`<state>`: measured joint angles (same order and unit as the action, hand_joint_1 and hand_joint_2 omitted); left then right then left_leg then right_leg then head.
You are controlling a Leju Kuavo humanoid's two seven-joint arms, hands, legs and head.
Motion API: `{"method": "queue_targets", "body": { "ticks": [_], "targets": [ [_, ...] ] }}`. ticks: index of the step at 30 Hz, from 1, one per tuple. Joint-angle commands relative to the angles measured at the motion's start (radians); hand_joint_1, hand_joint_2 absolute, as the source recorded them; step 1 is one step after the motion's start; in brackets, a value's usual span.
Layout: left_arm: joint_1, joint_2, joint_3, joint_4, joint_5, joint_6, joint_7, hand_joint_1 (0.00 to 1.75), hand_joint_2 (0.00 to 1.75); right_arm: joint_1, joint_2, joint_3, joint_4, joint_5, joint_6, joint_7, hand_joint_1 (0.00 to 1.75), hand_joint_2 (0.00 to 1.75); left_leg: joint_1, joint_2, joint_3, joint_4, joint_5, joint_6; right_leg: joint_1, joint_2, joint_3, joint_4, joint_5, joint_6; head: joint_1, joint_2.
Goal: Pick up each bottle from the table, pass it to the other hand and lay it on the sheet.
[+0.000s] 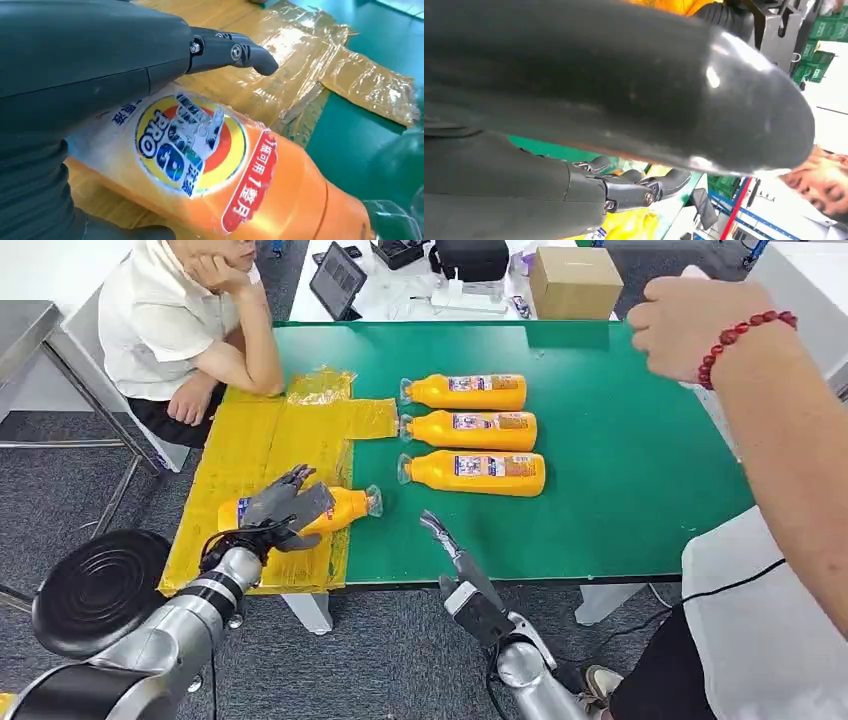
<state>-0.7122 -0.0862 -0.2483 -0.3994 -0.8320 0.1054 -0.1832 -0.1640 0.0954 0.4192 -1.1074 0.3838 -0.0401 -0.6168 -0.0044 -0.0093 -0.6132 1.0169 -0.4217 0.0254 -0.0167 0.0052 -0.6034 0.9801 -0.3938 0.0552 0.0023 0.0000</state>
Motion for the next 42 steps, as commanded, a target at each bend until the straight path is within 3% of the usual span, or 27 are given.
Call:
{"method": "queue_targets", "body": {
  "ticks": [1, 6, 12, 18, 21, 23, 24, 28, 33, 38, 42],
  "targets": [
    [0.103, -0.025, 0.031, -0.124, 0.087, 0.116, -0.157, 0.00, 1.75, -0.019, -0.008, -0.026, 0.055, -0.008, -0.010, -0.013, 0.00, 0.00, 0.001, 0.002, 0.003, -0.001, -0.001, -0.002, 0.001, 0.001, 0.003, -0.001, -0.001, -0.002, 0.000, 0.000],
    [0.246, -0.017, -0.030, -0.412, 0.079, 0.325, -0.202, 0.00, 1.75, 0.025, -0.016, -0.041, 0.008, -0.004, -0.029, -0.013, 0.00, 0.00, 0.000, 0.001, -0.003, -0.001, -0.001, -0.001, 0.000, 0.000, -0.004, -0.001, -0.001, -0.001, 0.000, 0.000],
    [0.397, -0.004, -0.113, -0.699, 0.088, 0.403, -0.209, 0.00, 1.75, 0.061, -0.023, -0.071, -0.028, -0.002, -0.060, -0.008, 0.00, 0.00, 0.001, 0.000, -0.004, 0.000, -0.002, -0.001, 0.001, -0.001, -0.004, -0.001, -0.002, -0.001, 0.000, 0.000],
    [0.433, -0.001, -0.150, -0.755, 0.080, 0.430, -0.217, 0.00, 1.75, 0.064, -0.027, -0.077, -0.034, 0.006, -0.072, -0.006, 0.00, 0.00, 0.001, 0.000, -0.006, 0.000, -0.003, -0.001, 0.001, -0.001, -0.007, 0.000, -0.002, -0.002, 0.000, 0.000],
    [0.546, -0.011, -0.211, -0.921, 0.186, 0.388, -0.265, 0.00, 1.75, 0.063, -0.082, -0.061, -0.038, 0.158, -0.210, 0.035, 0.00, 0.00, 0.001, 0.001, -0.005, 0.000, -0.003, -0.002, 0.001, 0.000, -0.006, -0.001, -0.003, -0.002, 0.000, 0.000],
    [0.579, -0.003, -0.242, -0.974, 0.198, 0.388, -0.249, 0.00, 1.75, 0.052, -0.105, -0.068, -0.028, 0.173, -0.213, 0.038, 0.00, 0.00, 0.000, 0.001, -0.005, 0.000, -0.004, -0.001, 0.001, 0.000, -0.005, -0.001, -0.003, -0.002, 0.000, 0.000],
    [0.614, -0.035, -0.230, -1.011, 0.332, 0.349, -0.264, 0.00, 1.75, 0.046, -0.131, -0.083, -0.021, 0.260, -0.299, 0.079, 0.00, 0.00, 0.000, 0.001, -0.007, 0.000, -0.003, -0.001, 0.000, 0.000, -0.007, -0.001, -0.002, -0.001, 0.000, 0.000],
    [0.695, -0.063, -0.263, -1.070, 0.488, 0.325, -0.300, 0.00, 1.75, -0.015, -0.210, -0.151, 0.045, 0.418, -0.425, 0.178, 0.00, 0.00, -0.001, 0.000, -0.008, 0.000, -0.002, 0.000, 0.000, 0.000, -0.008, -0.001, -0.002, 0.000, 0.000, 0.000],
    [0.696, -0.051, -0.264, -1.065, 0.515, 0.331, -0.303, 0.00, 1.75, -0.031, -0.218, -0.162, 0.070, 0.466, -0.437, 0.195, 0.00, 0.00, -0.002, 0.000, -0.008, 0.000, -0.004, 0.002, -0.001, -0.001, -0.008, -0.002, -0.002, -0.001, 0.000, 0.000],
    [0.671, -0.056, -0.174, -1.059, 0.530, 0.439, -0.324, 0.00, 1.75, -0.171, -0.237, -0.148, 0.242, 0.560, -0.433, 0.252, 0.00, 0.00, -0.001, 0.005, -0.005, -0.001, -0.004, 0.001, 0.000, 0.003, -0.006, -0.002, -0.001, -0.002, 0.000, 0.000],
    [0.667, -0.063, -0.161, -1.050, 0.531, 0.453, -0.318, 0.00, 1.75, -0.184, -0.231, -0.139, 0.268, 0.572, -0.439, 0.259, 0.00, 0.00, 0.000, 0.002, -0.006, 0.000, -0.004, 0.001, 0.000, 0.001, -0.007, -0.002, -0.001, -0.001, 0.000, 0.000]
  ]
}}
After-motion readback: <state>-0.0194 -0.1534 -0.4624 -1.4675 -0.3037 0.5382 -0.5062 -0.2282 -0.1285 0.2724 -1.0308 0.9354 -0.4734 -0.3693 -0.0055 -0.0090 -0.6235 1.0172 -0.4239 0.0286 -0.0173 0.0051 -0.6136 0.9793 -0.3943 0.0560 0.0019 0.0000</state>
